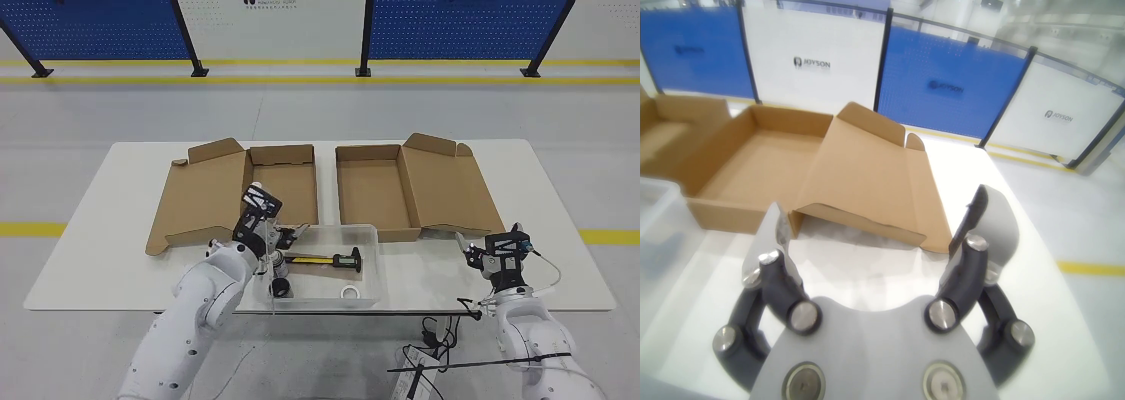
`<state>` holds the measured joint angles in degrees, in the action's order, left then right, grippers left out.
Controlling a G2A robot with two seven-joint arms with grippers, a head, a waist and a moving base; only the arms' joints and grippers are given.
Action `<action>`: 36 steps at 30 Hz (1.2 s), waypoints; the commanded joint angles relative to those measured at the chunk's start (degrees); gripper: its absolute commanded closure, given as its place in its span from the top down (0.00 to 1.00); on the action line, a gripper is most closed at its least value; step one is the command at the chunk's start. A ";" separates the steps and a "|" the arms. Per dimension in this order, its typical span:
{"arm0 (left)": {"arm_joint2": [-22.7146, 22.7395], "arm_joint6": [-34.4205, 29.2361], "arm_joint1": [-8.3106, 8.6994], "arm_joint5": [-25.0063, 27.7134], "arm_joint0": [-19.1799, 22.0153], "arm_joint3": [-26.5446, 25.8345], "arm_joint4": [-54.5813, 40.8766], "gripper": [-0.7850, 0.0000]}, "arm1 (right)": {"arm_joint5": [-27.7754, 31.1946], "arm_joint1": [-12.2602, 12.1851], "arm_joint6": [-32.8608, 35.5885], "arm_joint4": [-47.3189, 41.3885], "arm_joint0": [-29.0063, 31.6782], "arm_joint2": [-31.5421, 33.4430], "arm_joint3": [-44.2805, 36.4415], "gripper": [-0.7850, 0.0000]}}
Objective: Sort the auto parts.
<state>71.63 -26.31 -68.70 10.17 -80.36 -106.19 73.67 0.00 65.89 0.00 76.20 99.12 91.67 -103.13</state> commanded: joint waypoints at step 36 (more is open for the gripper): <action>2.50 -6.11 1.35 4.87 -7.57 0.41 -6.08 1.00 | 0.00 0.00 0.00 0.00 0.00 0.00 0.00 1.00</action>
<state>74.25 -32.39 -67.34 15.16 -87.90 -105.90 67.58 0.00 65.89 0.00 76.20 99.12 91.67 -103.13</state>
